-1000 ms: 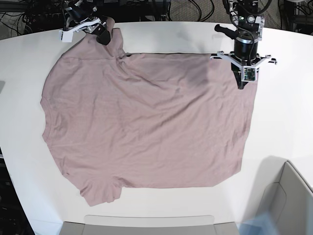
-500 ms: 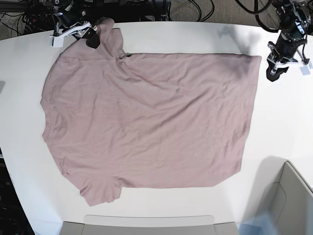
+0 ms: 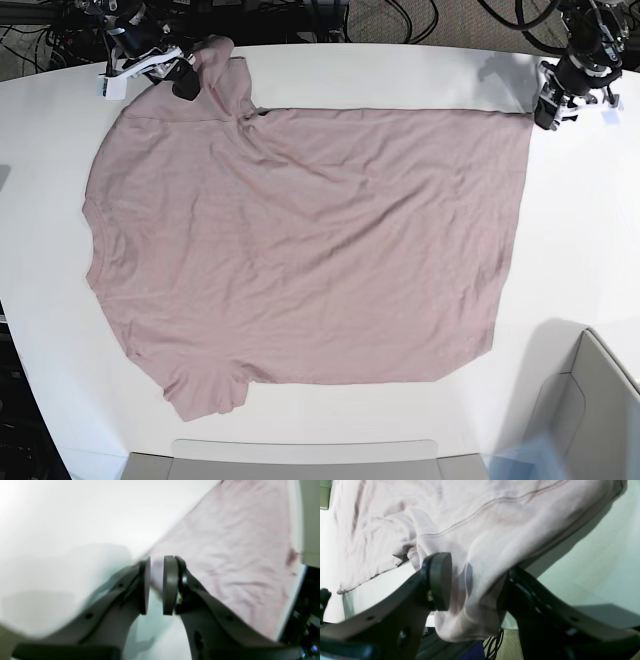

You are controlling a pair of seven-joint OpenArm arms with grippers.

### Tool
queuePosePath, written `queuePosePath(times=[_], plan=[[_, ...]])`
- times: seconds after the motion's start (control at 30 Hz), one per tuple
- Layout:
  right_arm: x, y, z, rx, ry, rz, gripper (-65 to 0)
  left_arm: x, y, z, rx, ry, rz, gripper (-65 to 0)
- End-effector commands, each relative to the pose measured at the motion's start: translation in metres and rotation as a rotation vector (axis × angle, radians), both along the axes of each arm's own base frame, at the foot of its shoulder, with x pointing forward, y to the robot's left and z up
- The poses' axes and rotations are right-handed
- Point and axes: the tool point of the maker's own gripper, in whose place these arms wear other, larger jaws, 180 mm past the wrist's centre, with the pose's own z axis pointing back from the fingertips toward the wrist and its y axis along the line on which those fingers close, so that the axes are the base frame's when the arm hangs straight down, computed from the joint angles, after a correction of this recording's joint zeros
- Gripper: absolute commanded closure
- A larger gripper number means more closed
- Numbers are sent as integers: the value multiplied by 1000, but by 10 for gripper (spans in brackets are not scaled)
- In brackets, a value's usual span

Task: Fold the T-shirt properly
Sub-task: 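Reposition both grippers onto the shoulder edges beside the collar, then grasp the shoulder edges with both grippers and pull them taut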

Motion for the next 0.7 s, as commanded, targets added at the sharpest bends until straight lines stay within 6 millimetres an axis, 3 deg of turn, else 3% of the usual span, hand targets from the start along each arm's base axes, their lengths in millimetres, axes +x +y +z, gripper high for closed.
queuePosePath(times=[0.0, 0.07, 0.2, 0.67], plan=[[-13, -7, -10, -37, 68, 1, -281, -1, 9, 1, 31, 7, 2, -108], [-13, -6, -10, -36, 69, 2, -281, -9, 15, -9, 55, 53, 10, -108], [-14, -6, -10, -36, 70, 4, -281, -2, 15, -10, 54, 47, 3, -108], [-11, -5, -10, -37, 65, 7, -281, -1, -7, -26, 23, 39, -95, -108]])
